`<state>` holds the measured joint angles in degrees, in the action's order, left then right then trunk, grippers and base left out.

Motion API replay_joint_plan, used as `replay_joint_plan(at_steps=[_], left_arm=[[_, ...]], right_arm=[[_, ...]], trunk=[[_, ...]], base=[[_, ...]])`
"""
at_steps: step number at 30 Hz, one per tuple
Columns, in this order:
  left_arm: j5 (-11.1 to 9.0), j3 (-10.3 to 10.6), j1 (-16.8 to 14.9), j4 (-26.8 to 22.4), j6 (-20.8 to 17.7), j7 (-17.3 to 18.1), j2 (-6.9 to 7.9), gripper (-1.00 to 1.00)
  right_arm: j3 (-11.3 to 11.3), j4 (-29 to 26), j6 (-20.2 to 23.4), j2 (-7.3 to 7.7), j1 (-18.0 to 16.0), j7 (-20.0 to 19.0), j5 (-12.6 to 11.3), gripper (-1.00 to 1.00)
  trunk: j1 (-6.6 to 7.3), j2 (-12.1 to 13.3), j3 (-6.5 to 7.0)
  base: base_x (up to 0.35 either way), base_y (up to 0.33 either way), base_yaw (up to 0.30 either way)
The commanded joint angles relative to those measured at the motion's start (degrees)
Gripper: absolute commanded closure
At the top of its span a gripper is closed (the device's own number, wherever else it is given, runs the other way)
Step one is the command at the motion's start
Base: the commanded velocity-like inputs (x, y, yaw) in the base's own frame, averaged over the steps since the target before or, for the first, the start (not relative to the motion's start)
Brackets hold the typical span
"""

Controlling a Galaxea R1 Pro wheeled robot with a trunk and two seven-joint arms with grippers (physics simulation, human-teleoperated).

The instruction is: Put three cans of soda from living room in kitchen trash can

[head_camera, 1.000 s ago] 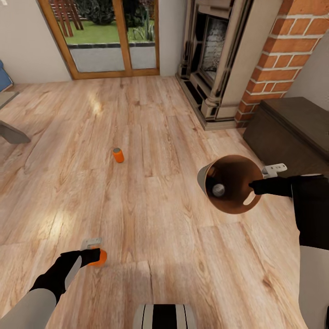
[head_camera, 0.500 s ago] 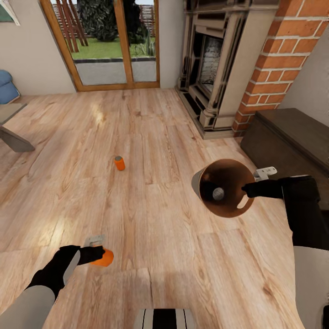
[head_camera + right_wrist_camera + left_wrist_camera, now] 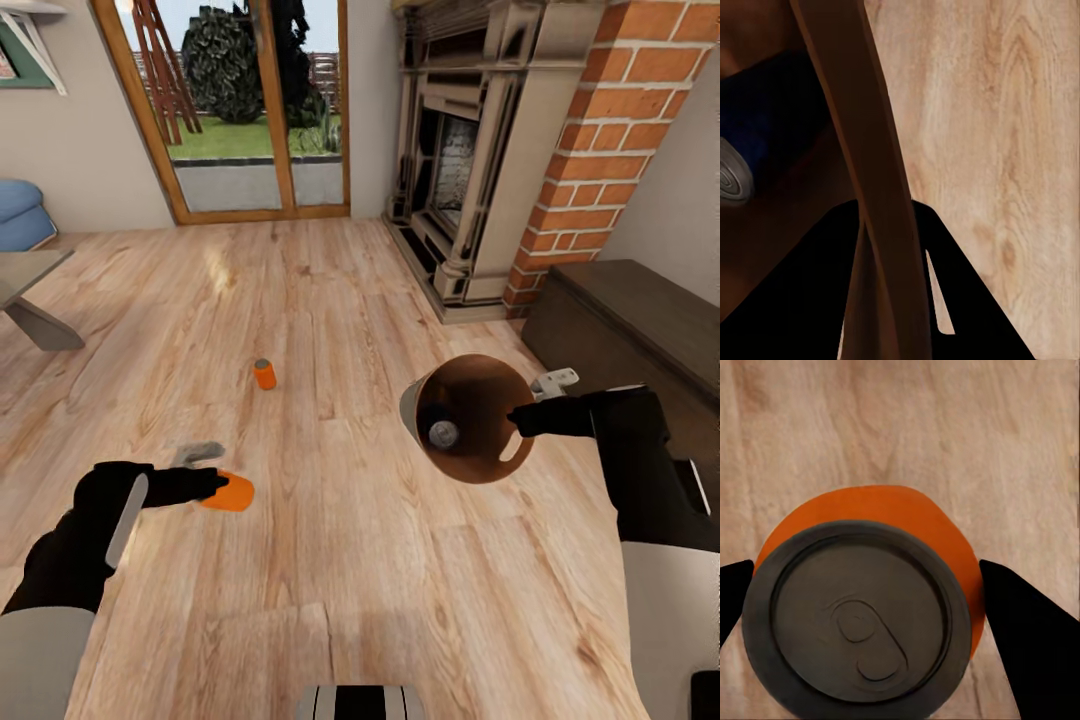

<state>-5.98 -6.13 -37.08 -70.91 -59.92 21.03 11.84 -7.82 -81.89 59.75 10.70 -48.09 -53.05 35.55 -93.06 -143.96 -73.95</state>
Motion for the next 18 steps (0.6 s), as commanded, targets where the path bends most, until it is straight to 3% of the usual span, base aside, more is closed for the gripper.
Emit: replay_joint_plan(at_steps=[1,2,3,10,18], left_arm=[[-1.3,0.0,0.0,-1.3,-0.1,1.9,1.92,1.0],[-2.0,0.0,0.0,-1.7,-0.1,3.1,2.94,1.0],[-3.8,-0.1,-0.1,-2.2,-0.1,5.4,5.19,1.0],[-3.3,2.0,1.7,-4.2,1.8,7.6,2.75,1.0],[-2.1,2.0,1.7,-4.2,4.0,10.2,0.13,1.0]], right_arm=[[0.1,0.0,0.2,-0.06,0.0,0.0,-0.8,1.0],[0.2,0.0,0.2,-0.08,0.0,0.0,-0.8,1.0],[0.4,0.0,0.2,-0.14,0.0,0.0,-0.8,1.0],[-0.2,2.4,-4.2,-2.38,-2.1,2.1,4.5,1.0],[-0.2,5.0,-8.6,-4.92,-3.8,4.4,6.8,1.0]], trunk=[[0.02,0.0,0.23],[0.05,0.0,0.45],[0.07,0.0,0.67],[0.08,0.0,0.66],[0.08,0.0,0.66]], base=[[0.0,0.0,0.0],[0.0,0.0,0.0],[0.0,0.0,0.0],[0.0,0.0,0.0],[0.0,0.0,0.0]])
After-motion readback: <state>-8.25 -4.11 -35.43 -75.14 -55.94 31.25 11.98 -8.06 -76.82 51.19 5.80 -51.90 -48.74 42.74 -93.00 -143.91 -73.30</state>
